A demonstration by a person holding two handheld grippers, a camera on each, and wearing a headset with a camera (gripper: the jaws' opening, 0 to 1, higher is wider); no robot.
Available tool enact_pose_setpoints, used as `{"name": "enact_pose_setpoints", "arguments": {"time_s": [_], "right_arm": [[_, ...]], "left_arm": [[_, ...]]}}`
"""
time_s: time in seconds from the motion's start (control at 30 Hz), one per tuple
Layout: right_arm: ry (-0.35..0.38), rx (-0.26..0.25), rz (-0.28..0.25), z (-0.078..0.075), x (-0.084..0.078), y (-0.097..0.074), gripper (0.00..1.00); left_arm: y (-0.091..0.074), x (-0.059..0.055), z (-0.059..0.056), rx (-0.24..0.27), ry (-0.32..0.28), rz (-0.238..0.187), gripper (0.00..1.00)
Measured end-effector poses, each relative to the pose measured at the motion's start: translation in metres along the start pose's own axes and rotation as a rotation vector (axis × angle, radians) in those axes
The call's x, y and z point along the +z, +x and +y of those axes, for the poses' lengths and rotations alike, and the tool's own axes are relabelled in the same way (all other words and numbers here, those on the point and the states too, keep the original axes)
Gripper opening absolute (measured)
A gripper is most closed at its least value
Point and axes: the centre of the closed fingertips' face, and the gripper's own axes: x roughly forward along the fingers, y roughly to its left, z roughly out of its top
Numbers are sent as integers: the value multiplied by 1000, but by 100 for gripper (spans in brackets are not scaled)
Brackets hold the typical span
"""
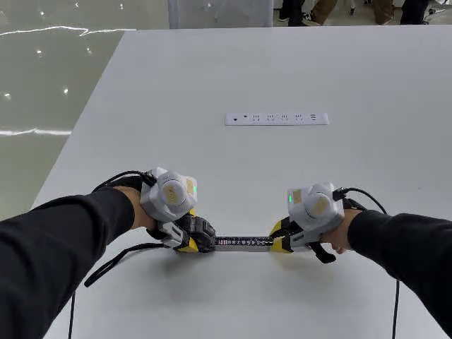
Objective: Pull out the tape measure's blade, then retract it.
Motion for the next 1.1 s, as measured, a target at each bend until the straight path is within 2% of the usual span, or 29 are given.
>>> {"name": "enact_pose_setpoints", "arguments": {"time_s": [0.33,0.73,1.0,1.1], "right_arm": [[26,-2,1,-2,-13,-10,9],[23,-13,25,-3,-27,-21,9],[37,-25,66,-11,-49,-35,9],[48,-25,63,-10,-55,-40,9]], "left_arm": [[0,0,0,0,-4,0,33],[0,0,0,3,-7,0,34],[1,0,0,5,-10,1,34],[1,-1,1,4,-12,-2,34]]}}
